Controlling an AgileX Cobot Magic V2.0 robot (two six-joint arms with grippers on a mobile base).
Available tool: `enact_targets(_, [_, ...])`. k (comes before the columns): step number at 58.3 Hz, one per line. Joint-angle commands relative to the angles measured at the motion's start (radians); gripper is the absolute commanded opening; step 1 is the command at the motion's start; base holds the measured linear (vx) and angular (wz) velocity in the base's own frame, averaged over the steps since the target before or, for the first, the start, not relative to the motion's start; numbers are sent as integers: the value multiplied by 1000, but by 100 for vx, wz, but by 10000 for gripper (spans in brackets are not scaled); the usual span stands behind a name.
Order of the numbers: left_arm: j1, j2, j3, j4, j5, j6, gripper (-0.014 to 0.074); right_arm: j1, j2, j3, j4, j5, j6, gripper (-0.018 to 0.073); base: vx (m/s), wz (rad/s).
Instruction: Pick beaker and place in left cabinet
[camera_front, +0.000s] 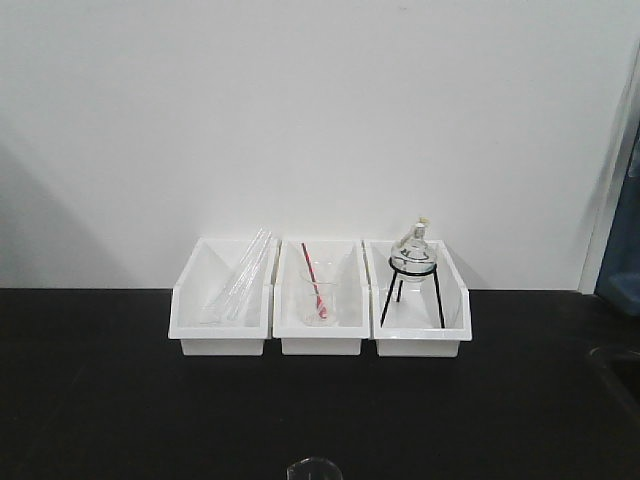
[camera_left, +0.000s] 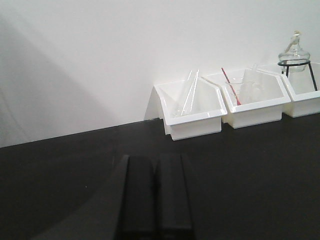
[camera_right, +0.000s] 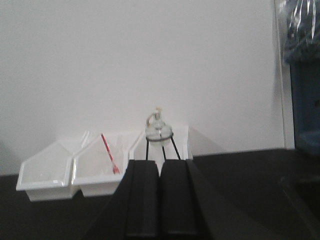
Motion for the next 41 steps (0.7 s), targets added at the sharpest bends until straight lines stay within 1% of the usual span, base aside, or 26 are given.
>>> enact_targets(1, [-1, -19, 16, -3, -75, -3, 1, -3, 84, -36, -4, -49, -11, 38, 0, 0])
enact_targets(6, [-1, -19, 16, -3, -75, -3, 1, -3, 155, -36, -4, -62, -11, 86, 0, 0])
enact_targets(14, [-1, -19, 16, -3, -75, -3, 1, -3, 259, -36, -4, -116, -38, 207, 0, 0])
enact_targets(20, [-1, -19, 16, -3, -75, -3, 1, -3, 339, -36, -4, -155, -64, 352, 0, 0])
enact_targets(21, [-1, -19, 16, -3, -75, -3, 1, -3, 351, -36, -4, -161, -74, 363, 0, 0])
enact_targets(23, [-1, -19, 16, -3, -75, -3, 1, -3, 381, -36, -4, -180, -88, 426, 0, 0])
enact_targets(26, [-1, -19, 16, -3, -75, -3, 1, -3, 425, -36, -4, -216, -98, 477, 0, 0])
enact_targets(28, [-1, -19, 16, -3, -75, -3, 1, -3, 459, -36, -4, -252, -98, 533, 0, 0])
enact_targets(33, [-1, -19, 16, -3, -75, -3, 1, -3, 539, -36, -5, -346, -97, 615, 0, 0])
enact_targets(35, [-1, -19, 16, -3, -75, -3, 1, 2, 585, -36, -21, -385, -97, 648, 0, 0])
enact_targets(38, [-1, -19, 16, -3, -75, -3, 1, 16, 634, -36, -67, -448, -97, 668, 0, 0])
enact_targets(41, [-1, -19, 16, -3, -75, -3, 1, 49, 693, -37, -160, -503, -95, 682, 0, 0])
